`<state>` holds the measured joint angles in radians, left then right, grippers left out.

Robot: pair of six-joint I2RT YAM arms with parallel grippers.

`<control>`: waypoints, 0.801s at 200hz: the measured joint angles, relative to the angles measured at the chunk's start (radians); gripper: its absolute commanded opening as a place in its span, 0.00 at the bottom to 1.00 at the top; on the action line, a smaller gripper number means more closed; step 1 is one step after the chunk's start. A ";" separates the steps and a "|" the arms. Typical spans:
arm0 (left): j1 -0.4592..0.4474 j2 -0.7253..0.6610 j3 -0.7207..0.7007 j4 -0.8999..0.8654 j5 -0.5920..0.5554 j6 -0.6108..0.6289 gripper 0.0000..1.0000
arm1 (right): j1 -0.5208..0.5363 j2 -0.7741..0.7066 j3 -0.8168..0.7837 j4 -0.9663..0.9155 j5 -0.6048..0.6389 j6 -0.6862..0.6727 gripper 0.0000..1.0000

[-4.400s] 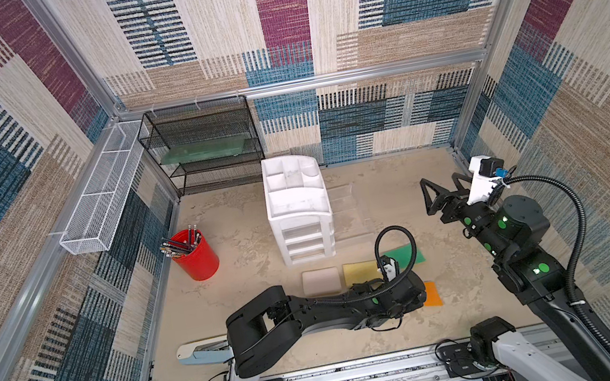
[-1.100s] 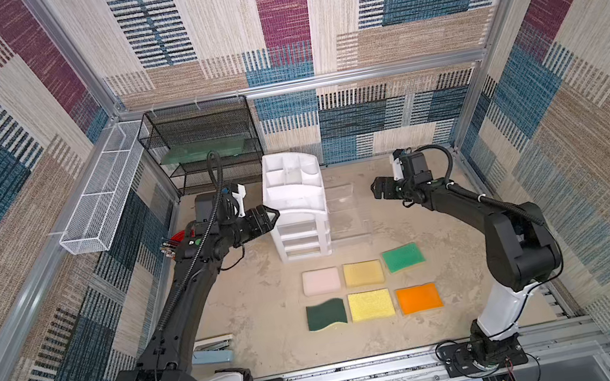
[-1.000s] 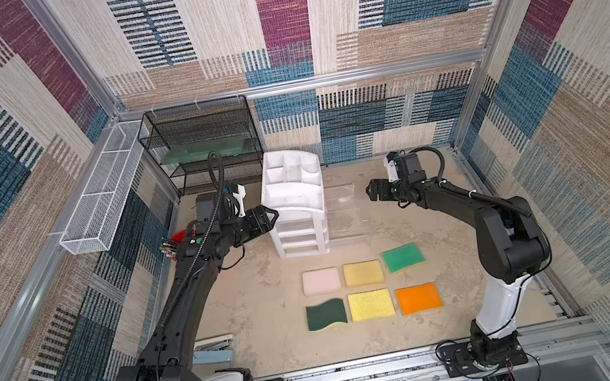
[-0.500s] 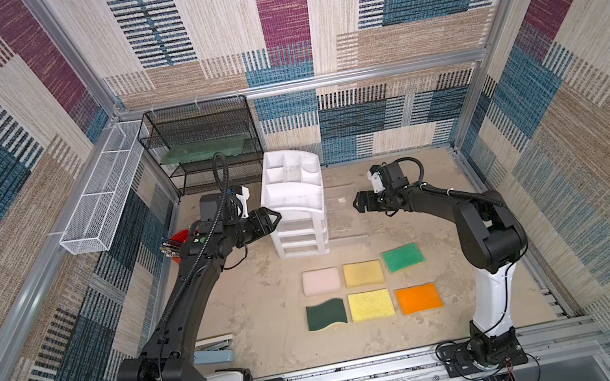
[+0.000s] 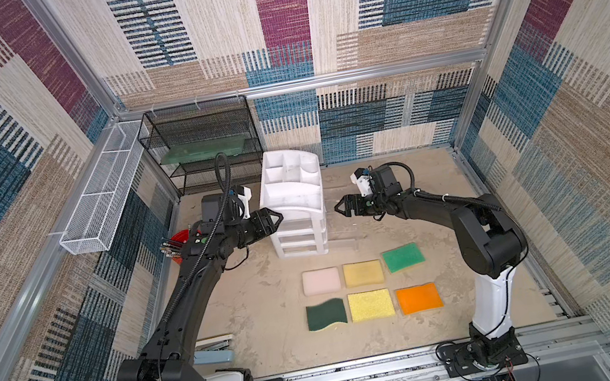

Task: Take the sponge out of the drawer
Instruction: Close the drawer of the storage box.

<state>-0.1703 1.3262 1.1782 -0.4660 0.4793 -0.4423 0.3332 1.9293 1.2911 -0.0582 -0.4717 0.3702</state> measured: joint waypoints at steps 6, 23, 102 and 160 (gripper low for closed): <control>0.000 0.000 0.000 0.002 0.003 0.000 0.67 | -0.005 -0.006 -0.005 0.010 -0.008 0.003 0.95; 0.000 0.000 0.000 0.002 0.008 0.000 0.67 | -0.017 -0.013 -0.008 0.019 -0.014 0.004 0.95; 0.021 -0.090 0.035 -0.020 -0.051 0.024 0.72 | -0.118 -0.080 -0.075 -0.043 0.225 0.008 0.95; 0.069 -0.009 0.089 -0.040 -0.128 0.044 0.78 | -0.098 0.024 -0.033 -0.083 0.344 -0.006 0.95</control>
<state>-0.1009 1.3174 1.2671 -0.5056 0.3511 -0.3985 0.2348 1.9530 1.2579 -0.1410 -0.1276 0.3645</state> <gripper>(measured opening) 0.772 0.951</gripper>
